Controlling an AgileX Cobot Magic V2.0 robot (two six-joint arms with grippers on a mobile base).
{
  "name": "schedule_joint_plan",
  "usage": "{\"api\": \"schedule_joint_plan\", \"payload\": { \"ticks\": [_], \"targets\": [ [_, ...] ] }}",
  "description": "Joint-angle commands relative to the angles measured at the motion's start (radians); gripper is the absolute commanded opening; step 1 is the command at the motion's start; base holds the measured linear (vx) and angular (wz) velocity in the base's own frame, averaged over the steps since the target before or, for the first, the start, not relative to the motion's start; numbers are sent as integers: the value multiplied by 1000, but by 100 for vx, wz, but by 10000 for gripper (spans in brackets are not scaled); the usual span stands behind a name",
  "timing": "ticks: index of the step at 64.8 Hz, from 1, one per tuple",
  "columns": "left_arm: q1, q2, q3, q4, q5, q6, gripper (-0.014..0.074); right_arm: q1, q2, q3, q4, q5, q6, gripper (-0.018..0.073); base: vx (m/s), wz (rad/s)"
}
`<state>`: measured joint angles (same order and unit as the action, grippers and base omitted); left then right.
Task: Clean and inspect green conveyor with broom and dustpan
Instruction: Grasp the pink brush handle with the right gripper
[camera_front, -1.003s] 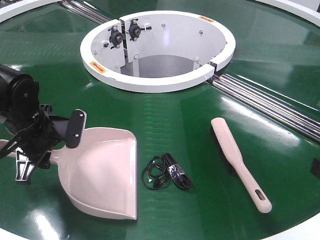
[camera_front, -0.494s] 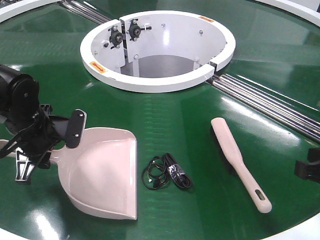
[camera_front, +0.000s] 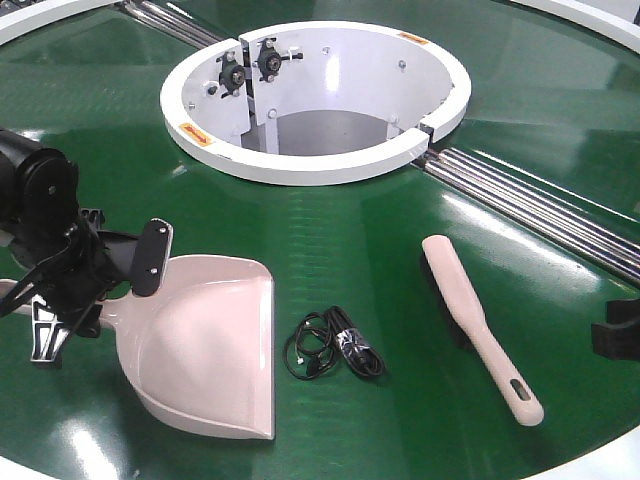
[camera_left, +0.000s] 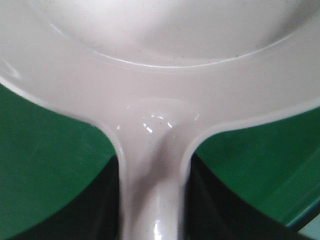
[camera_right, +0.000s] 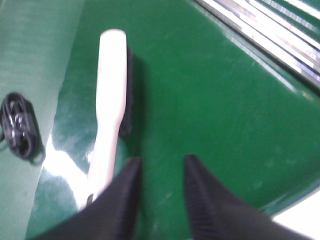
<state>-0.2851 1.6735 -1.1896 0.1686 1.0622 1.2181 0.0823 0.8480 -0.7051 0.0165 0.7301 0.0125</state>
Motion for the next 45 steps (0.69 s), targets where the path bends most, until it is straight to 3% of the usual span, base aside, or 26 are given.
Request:
{"api": "schedule_joint_plan", "payload": {
  "ticks": [1,12,28,37,45],
  "targets": [
    [-8,-37,-29,-8,10,5,-6,1,50,-74,20,6,-35,420,0,0],
    [-8,-37,-29,-8,10,5,-6,10,166,-148,107,60,-111,571,0,0],
    [-8,-37,-29,-8,10,5,-6,171,364,-280,52,114,-31,561,0,0],
    [-8,-37,-29,-8,10,5,-6,189,488,-352,-10,201,53,562,0,0],
    [-8,-37,-29,-8,10,5,-6,189,595,-410,-9,266,48,562,0,0]
  ]
}}
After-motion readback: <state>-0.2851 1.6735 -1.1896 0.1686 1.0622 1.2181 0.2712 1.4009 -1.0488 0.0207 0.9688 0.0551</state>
